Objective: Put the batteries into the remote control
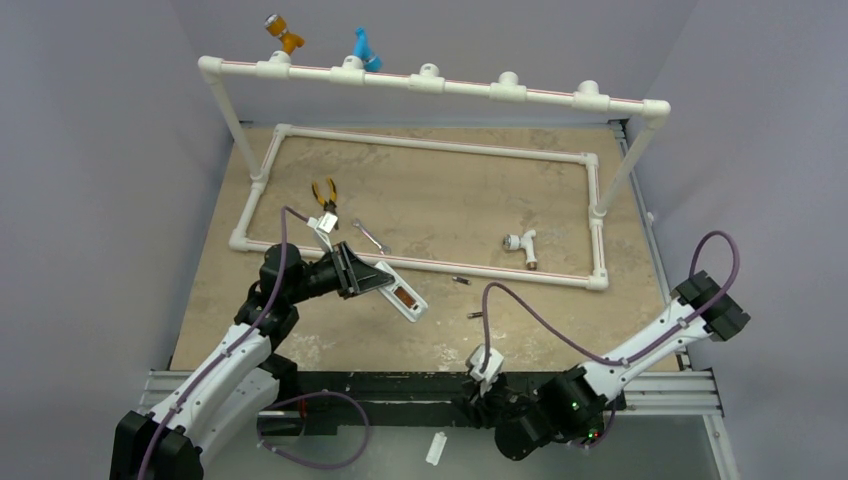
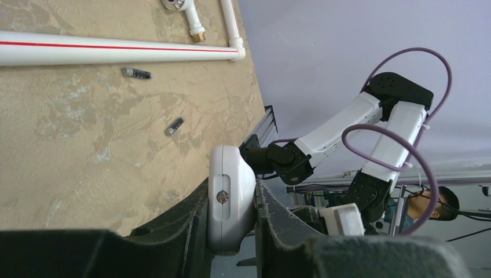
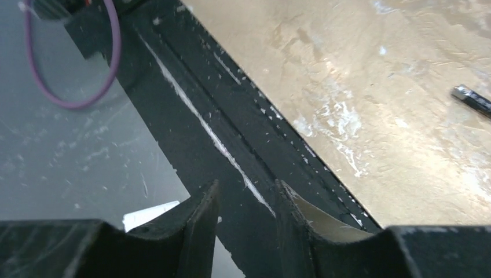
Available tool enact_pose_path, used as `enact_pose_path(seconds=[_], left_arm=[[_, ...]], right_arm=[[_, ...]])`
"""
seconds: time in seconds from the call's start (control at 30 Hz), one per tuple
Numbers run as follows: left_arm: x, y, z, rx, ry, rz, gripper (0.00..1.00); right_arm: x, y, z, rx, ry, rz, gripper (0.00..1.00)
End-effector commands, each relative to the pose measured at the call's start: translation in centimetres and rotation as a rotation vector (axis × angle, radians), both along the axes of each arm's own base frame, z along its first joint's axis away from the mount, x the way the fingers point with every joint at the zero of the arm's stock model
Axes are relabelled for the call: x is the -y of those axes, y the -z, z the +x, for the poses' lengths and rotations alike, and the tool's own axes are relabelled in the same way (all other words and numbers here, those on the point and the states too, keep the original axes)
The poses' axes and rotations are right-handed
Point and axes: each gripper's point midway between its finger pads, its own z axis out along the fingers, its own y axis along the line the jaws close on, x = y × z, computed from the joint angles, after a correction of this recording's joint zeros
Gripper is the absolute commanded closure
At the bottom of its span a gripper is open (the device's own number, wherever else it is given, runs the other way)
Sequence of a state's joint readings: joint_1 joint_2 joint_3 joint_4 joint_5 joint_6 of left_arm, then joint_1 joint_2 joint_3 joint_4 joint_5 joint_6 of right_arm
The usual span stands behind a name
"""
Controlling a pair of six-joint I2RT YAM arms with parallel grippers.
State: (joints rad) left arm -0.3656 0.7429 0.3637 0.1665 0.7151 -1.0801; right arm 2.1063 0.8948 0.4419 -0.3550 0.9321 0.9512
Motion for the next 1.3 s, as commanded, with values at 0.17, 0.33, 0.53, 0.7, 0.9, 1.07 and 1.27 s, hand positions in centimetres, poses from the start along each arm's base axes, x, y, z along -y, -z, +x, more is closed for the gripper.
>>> enact_pose_path(seconds=[0.17, 0.33, 0.53, 0.7, 0.9, 1.07, 1.27], left_arm=[[-0.1, -1.0, 0.1, 0.057, 0.011, -0.012, 1.0], [-0.1, -1.0, -0.2, 0.062, 0.017, -0.009, 1.0], [-0.2, -0.9, -0.3, 0.063, 0.017, -0.005, 1.0], [-0.2, -0.9, -0.3, 0.067, 0.018, -0.006, 1.0], [-0.2, -0.8, -0.2, 0.064, 0.017, -0.006, 1.0], [-0.3, -0.7, -0.3, 0.065, 0.019, -0.006, 1.0], [-0.4, -0.5, -0.3, 0.067, 0.017, 0.0, 1.0]], right_arm=[[-4.7, 4.5, -6.2, 0.015, -0.235, -0.14, 0.56], [-5.8, 5.0, -7.4, 0.023, -0.276, -0.134, 0.55], [-4.9, 4.6, -6.5, 0.027, -0.245, -0.121, 0.54], [-4.4, 4.0, -6.6, 0.022, -0.278, -0.103, 0.55], [-5.3, 5.1, -9.9, 0.021, -0.465, -0.132, 0.54], [-6.1, 6.5, -10.8, 0.038, -0.481, -0.164, 0.55], [-6.0, 7.3, -10.3, 0.07, -0.444, -0.199, 0.59]])
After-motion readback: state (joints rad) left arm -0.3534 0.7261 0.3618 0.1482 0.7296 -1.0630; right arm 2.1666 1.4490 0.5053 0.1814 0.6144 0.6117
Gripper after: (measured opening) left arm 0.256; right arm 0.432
